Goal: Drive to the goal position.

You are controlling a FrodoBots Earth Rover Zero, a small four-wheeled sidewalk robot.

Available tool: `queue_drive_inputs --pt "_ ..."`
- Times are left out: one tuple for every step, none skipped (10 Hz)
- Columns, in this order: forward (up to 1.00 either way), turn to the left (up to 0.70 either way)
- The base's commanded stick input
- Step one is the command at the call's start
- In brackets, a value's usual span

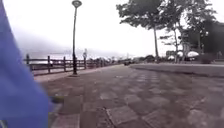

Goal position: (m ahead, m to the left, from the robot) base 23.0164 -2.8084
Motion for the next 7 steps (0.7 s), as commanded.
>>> queue_drive_inputs --pt "1.00 0.00" --pt "1.00 0.00" --pt "1.00 0.00" --pt "1.00 0.00" --pt "1.00 0.00" --pt "1.00 0.00" --pt "1.00 0.00"
